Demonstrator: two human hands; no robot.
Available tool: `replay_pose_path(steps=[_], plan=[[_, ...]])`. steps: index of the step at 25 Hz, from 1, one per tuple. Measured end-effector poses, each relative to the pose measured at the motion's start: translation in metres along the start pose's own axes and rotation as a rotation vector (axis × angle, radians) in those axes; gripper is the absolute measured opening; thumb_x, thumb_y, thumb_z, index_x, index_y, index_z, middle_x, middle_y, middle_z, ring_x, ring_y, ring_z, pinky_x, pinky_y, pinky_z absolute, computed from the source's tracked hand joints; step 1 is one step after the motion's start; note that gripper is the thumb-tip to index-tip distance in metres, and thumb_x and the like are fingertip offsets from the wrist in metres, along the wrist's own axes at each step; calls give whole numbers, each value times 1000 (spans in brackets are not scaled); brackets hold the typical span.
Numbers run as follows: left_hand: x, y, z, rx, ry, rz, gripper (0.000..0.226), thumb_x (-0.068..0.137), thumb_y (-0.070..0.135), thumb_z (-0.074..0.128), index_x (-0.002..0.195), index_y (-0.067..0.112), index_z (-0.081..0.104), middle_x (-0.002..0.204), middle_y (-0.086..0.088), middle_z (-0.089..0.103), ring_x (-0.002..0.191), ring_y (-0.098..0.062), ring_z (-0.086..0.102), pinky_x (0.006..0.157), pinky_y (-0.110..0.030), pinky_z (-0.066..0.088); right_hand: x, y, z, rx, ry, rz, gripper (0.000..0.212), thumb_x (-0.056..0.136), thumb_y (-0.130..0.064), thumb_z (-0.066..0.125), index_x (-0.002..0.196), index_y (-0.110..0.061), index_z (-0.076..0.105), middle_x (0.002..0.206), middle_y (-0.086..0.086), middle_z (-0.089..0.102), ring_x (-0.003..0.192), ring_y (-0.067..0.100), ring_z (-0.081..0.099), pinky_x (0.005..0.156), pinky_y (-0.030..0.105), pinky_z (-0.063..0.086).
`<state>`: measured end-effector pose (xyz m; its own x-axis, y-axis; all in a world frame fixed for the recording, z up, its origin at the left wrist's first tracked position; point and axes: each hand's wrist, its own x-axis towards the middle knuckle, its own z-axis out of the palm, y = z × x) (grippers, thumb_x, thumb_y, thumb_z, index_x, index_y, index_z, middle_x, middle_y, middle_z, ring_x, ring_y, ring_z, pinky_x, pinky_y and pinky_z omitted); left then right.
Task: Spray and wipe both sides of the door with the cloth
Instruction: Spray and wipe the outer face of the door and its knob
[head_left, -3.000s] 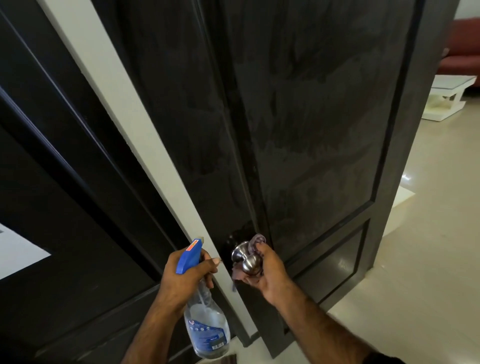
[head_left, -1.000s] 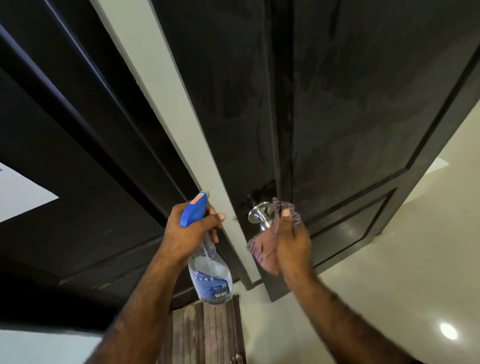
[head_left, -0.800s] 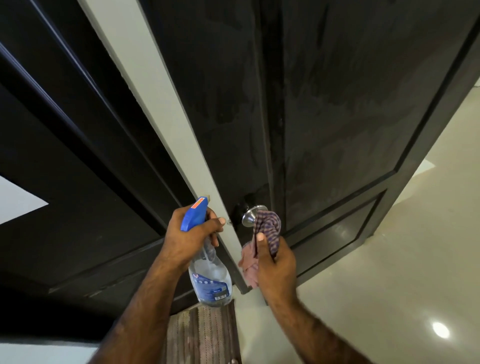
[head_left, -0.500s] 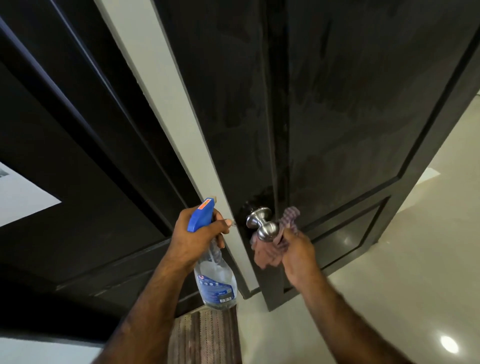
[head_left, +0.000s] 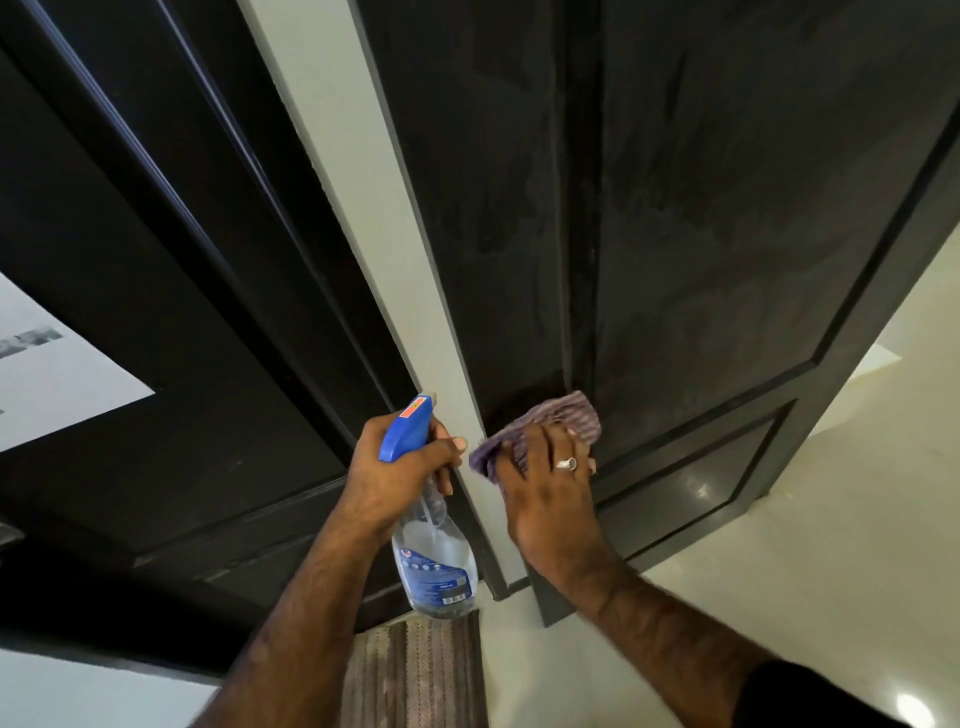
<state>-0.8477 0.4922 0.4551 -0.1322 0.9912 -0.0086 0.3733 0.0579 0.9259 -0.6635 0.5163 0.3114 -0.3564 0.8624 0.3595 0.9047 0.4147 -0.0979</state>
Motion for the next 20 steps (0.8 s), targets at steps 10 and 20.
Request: replay_pose_path(steps=[10,20], plan=[[0,-5,3,-24,-69,73,16,93,7,74,82,-2,66,72,-19,70,58,-30,67,62,-37,62,8,12,-2,199,9,170,60,87,-40,83,141,-33,58,156,16,32,132,40,50,93,45,64],[11,-31,-9,-112,-300,118,21,90,6,77,73,0,66,70,-30,65,55,-35,62,64,-44,59,-46,11,-21,380,135,357,45,79,-28,91,121,-31,75,152,4,38,128,33,57,93,34,58]])
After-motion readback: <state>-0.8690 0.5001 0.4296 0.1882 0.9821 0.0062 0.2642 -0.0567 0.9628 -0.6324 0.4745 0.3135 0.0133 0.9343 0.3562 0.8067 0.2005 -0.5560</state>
